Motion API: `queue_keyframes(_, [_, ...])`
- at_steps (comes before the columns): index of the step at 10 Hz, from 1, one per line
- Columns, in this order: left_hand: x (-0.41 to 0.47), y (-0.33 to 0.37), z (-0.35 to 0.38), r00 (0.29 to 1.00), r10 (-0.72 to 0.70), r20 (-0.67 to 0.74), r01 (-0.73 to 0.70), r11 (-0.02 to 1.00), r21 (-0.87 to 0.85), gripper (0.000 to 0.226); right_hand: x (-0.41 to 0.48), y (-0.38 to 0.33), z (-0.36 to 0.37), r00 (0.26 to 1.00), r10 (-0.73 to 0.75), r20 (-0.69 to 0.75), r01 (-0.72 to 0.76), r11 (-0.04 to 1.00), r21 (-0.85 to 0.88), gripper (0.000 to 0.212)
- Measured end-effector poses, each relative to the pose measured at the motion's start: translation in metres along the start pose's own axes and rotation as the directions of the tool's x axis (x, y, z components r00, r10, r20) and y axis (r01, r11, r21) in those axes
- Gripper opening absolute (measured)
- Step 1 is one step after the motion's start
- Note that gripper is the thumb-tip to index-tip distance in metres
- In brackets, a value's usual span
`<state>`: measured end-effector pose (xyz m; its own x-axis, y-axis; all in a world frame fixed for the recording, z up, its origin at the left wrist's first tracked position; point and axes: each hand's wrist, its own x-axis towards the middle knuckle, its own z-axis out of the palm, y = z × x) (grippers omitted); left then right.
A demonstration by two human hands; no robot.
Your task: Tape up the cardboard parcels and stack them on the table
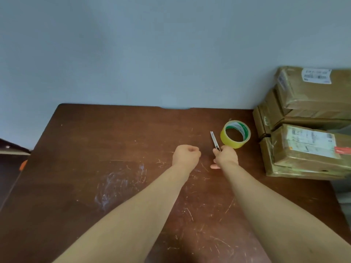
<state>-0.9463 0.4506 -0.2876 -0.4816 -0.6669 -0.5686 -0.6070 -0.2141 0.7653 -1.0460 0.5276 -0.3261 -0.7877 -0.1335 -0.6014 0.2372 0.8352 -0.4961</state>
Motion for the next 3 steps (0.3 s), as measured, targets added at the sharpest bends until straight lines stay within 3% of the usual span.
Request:
queue_keyframes(2, [-0.021, -0.007, -0.022, 0.999, -0.014, 0.042, 0.016, 0.998, -0.061, 0.022, -0.024, 0.027, -0.013, 0.974, -0.146, -0.173, 0.171, 0.975, 0.142, 0.032])
queue_keyframes(3, [-0.061, -0.017, -0.040, 0.994, 0.026, 0.102, -0.023, 0.999, -0.034, 0.015, -0.053, 0.041, -0.035, 0.983, -0.170, -0.064, 0.181, 0.882, 0.436, 0.026])
